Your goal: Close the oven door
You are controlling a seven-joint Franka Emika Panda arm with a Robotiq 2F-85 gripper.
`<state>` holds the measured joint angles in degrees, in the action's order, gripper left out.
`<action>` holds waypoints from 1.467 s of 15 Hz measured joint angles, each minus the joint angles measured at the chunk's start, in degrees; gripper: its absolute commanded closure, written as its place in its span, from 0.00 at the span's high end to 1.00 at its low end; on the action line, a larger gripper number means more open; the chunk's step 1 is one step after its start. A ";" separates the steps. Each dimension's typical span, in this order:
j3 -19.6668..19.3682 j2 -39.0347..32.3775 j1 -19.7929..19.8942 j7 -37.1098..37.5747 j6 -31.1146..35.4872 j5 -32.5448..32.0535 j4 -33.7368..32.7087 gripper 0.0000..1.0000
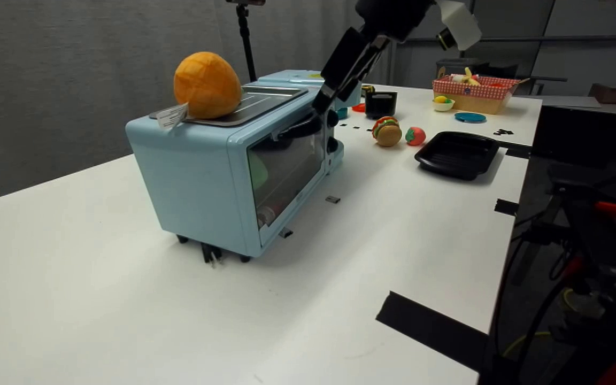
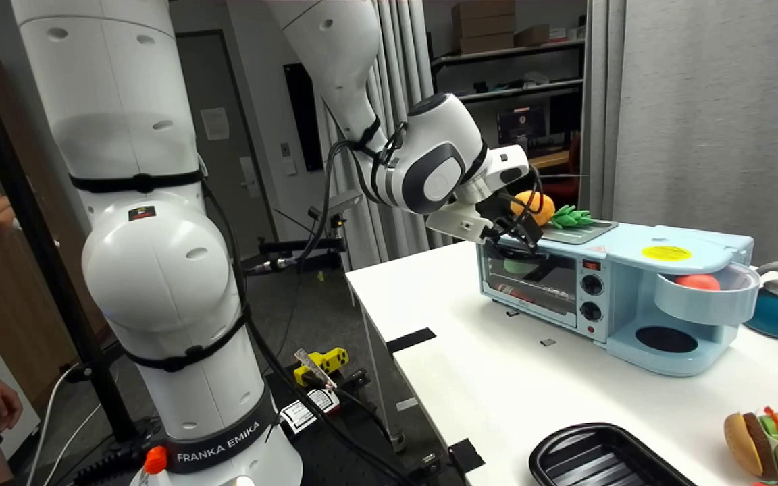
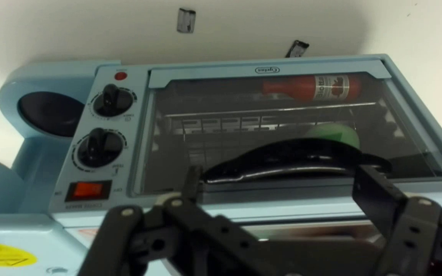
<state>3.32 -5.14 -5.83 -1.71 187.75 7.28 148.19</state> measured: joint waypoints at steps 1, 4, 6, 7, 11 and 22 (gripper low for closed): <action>-0.68 -0.06 -0.57 0.00 0.00 0.00 -0.52 1.00; -2.95 -0.10 -2.53 0.00 0.00 0.00 -1.64 1.00; -4.53 0.00 -4.14 0.00 0.00 0.00 -1.95 1.00; -5.30 0.07 -5.01 0.00 0.01 0.00 -2.06 1.00; -8.19 0.60 -8.65 0.00 0.17 0.00 -2.34 1.00; -10.94 2.29 -12.79 0.00 0.36 0.25 -1.65 1.00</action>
<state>-7.62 -2.85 -18.62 -1.71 188.11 7.54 146.53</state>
